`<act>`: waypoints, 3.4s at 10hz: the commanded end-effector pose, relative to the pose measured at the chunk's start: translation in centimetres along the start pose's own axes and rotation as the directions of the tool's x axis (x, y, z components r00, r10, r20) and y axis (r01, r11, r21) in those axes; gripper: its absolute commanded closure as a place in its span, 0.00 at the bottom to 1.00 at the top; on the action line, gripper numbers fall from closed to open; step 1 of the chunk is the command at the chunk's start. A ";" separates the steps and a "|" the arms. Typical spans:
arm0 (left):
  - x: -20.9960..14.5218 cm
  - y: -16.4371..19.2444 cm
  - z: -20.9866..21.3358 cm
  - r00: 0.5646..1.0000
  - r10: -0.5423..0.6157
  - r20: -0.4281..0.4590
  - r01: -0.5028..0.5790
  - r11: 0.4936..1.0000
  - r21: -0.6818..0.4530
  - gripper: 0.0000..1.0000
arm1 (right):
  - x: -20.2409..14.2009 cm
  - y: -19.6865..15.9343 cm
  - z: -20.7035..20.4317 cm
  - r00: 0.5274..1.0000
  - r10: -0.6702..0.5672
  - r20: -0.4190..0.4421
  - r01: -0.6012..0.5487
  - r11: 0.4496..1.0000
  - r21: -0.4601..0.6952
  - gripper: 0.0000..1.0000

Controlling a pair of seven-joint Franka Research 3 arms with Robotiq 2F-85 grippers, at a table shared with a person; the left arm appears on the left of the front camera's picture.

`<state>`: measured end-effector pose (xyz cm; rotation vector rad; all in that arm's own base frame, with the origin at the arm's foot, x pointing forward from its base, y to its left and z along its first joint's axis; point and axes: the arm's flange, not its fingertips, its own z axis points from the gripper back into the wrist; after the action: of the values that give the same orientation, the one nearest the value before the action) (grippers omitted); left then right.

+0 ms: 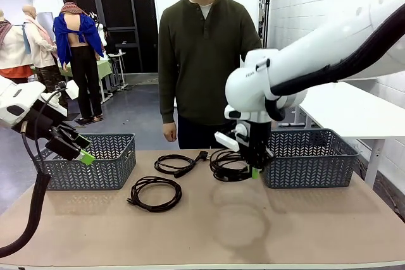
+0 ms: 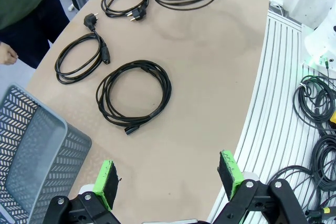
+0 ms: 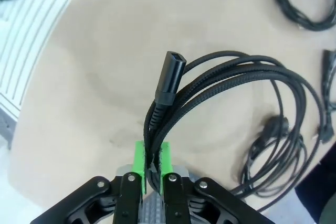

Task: Organize the cables according to human instructions.
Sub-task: Pick up a bundle of cables and place it in the basket indicated by the human.

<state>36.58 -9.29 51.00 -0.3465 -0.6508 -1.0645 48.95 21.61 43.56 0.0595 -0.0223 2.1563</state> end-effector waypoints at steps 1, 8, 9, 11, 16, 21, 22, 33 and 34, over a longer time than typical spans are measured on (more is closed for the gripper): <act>-0.1 0.3 0.0 1.000 -0.011 0.013 0.011 1.000 -0.016 0.00 | 0.0 -0.4 2.9 0.997 -0.074 -0.015 0.074 0.997 -0.013 1.00; -0.1 0.3 0.0 1.000 -0.011 0.013 0.011 1.000 -0.016 0.00 | -8.4 2.4 9.3 0.914 -0.380 -0.143 0.368 0.924 -0.107 1.00; -0.1 0.3 0.0 1.000 -0.011 0.013 0.011 1.000 -0.016 0.00 | -10.4 2.9 9.4 0.898 -0.417 -0.143 0.403 0.908 -0.118 1.00; -0.1 0.3 0.0 1.000 -0.011 0.013 0.011 1.000 -0.016 0.00 | -14.6 3.1 9.3 0.878 -0.456 -0.146 0.443 0.889 -0.116 1.00; -0.1 0.3 0.0 1.000 -0.011 0.013 0.011 1.000 -0.016 0.00 | -20.9 1.5 6.6 0.881 -0.462 -0.106 0.451 0.886 -0.112 1.00; -0.1 0.3 0.0 1.000 -0.011 0.013 0.011 1.000 -0.016 0.00 | -20.7 1.9 5.9 0.872 -0.474 -0.123 0.464 0.880 -0.103 1.00; -0.1 0.3 0.0 1.000 -0.011 0.013 0.011 1.000 -0.016 0.00 | -20.7 1.9 5.9 0.872 -0.474 -0.123 0.464 0.880 -0.103 1.00; -0.1 0.3 0.0 1.000 -0.011 0.013 0.011 1.000 -0.016 0.00 | -22.5 -1.7 -0.4 0.884 -0.459 -0.086 0.449 0.886 -0.114 1.00; -0.1 0.3 0.0 1.000 -0.011 0.013 0.011 1.000 -0.016 0.00 | -22.8 -2.0 -0.9 0.885 -0.459 -0.079 0.450 0.886 -0.108 1.00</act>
<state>36.60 -9.33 50.99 -0.3452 -0.6494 -1.0647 62.14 3.82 41.78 -0.1029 -0.0071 1.6756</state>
